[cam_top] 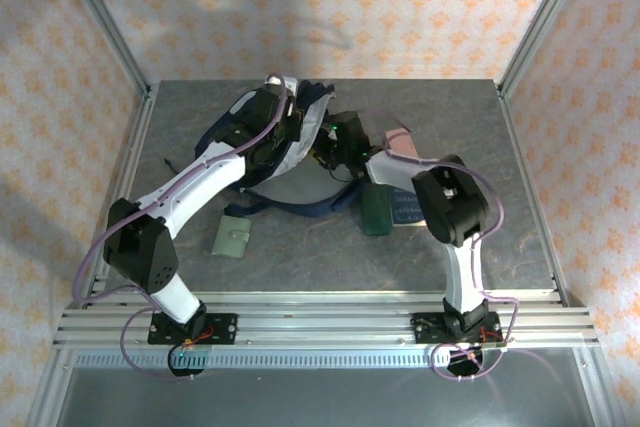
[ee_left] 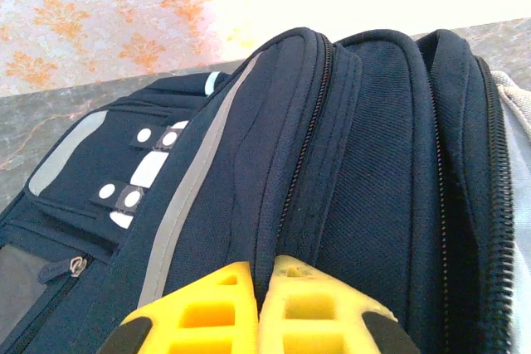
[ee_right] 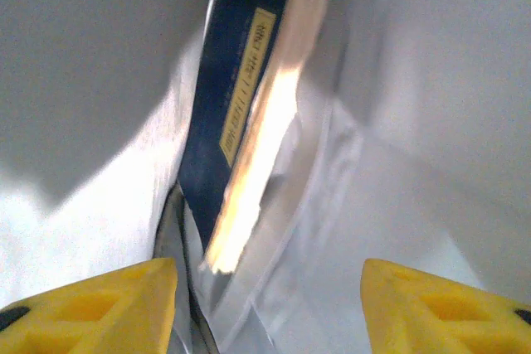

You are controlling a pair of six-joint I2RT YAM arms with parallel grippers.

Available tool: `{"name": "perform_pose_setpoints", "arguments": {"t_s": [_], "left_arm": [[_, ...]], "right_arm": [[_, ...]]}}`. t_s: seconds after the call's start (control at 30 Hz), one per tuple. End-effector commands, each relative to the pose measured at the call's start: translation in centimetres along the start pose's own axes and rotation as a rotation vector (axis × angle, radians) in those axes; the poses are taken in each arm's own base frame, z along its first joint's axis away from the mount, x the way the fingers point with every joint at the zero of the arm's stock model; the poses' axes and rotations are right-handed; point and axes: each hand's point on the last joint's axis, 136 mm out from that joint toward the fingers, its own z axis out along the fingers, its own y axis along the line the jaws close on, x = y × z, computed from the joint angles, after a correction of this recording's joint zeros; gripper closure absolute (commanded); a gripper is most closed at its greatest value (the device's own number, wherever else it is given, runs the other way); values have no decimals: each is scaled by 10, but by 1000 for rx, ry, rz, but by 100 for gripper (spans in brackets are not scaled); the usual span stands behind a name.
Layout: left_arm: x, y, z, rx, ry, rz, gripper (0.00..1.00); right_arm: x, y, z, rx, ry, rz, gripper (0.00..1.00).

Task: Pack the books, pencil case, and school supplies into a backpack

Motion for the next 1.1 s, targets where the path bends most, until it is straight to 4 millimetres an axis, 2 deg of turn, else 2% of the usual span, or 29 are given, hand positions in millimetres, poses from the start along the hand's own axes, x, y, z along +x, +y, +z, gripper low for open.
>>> {"name": "perform_pose_setpoints", "arguments": {"t_s": [0.0, 0.17, 0.27, 0.33, 0.43, 0.5, 0.6, 0.7, 0.83, 0.97, 1.07], "left_arm": [[-27, 30, -3, -120, -115, -69, 100], [-13, 36, 21, -194, -83, -32, 100], [-5, 32, 34, -185, -61, -36, 100], [1, 27, 40, -169, -49, -46, 100], [9, 17, 45, -142, -35, -50, 89], [15, 8, 46, -111, -15, -60, 73], [23, -10, 41, -35, 8, -88, 61], [33, -29, 29, 42, 23, -115, 55], [54, -46, 8, 130, 46, -160, 54], [84, -66, -17, 245, 66, -212, 54], [112, -81, -35, 331, 103, -249, 54]], "right_arm": [[7, 6, -38, 29, -18, -103, 40], [10, -1, -99, 122, -98, -190, 40], [4, -22, -136, 232, -168, -193, 41], [-1, -44, -159, 320, -212, -181, 41], [-5, -77, -191, 431, -275, -141, 41], [-6, -98, -208, 484, -307, -110, 41], [0, -113, -218, 503, -310, -92, 41], [13, -123, -215, 505, -271, -78, 41], [34, -133, -212, 496, -216, -64, 41], [50, -142, -223, 513, -207, -50, 41], [63, -149, -229, 512, -180, -38, 45]]}}
